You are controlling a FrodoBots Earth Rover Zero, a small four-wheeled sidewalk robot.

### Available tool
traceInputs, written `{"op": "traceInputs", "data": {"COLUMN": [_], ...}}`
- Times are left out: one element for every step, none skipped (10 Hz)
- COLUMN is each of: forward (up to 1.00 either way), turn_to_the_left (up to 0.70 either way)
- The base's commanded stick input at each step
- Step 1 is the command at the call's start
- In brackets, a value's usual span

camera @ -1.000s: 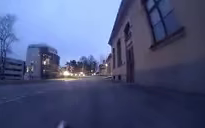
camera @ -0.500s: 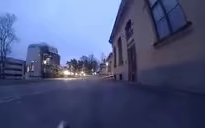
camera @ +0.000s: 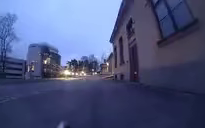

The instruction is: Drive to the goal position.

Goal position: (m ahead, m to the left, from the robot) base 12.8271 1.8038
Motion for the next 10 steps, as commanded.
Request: {"op": "traceInputs", "data": {"forward": [0.5, 0.5, 0.5, 0.5, 0.5, 0.5, 0.5, 0.5, 0.5, 0.5], "turn_to_the_left": [0.0, 0.0, 0.0, 0.0, 0.0, 0.0, 0.0, 0.0, 0.0, 0.0]}}
